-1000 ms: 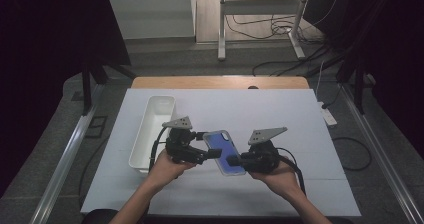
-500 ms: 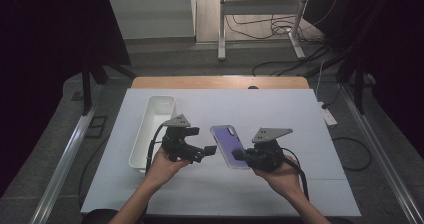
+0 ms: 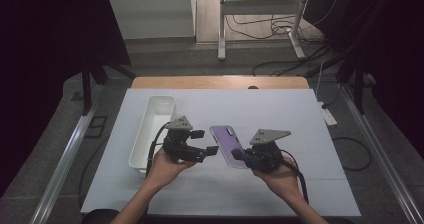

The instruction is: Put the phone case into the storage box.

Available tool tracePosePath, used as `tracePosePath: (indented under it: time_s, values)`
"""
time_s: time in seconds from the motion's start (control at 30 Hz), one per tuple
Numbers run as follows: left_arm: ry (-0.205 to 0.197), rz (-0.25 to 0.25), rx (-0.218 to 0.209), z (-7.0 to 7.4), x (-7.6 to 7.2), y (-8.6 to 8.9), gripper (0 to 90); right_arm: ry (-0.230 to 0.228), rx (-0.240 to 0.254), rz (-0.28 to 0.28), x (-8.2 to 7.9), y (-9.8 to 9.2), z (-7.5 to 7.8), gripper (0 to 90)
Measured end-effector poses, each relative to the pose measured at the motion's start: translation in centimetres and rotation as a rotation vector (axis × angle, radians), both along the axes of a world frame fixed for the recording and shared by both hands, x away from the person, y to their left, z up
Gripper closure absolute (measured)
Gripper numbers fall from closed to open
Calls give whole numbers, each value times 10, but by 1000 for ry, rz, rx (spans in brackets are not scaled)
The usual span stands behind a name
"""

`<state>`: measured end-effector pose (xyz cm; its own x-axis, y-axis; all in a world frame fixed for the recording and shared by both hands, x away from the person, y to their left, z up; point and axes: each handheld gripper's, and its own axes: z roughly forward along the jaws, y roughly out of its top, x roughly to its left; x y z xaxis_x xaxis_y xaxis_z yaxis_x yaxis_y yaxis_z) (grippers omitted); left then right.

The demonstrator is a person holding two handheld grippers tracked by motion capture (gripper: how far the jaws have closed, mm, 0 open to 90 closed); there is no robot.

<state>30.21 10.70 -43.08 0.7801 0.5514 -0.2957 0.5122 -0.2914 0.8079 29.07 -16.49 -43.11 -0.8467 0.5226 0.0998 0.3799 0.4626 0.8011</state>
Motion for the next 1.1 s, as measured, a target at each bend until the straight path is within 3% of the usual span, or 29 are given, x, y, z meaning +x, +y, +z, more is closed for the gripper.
tracePosePath:
  time_s: [0.17, 0.6, 0.93, 1.1]
  values:
    - [35, 4, -25, 1, -1, 1, 458, -9, 0, -3, -2, 2, 0, 851]
    - [68, 8, -69, 0, 0, 4, 776, -24, 5, -4, -6, 9, -2, 851]
    - [126, 29, -120, 0, 2, 8, 862, -39, -35, -2, -7, 14, -5, 848]
    - [103, 70, -105, 3, -3, 4, 882, -51, -58, 6, -8, 18, -8, 832]
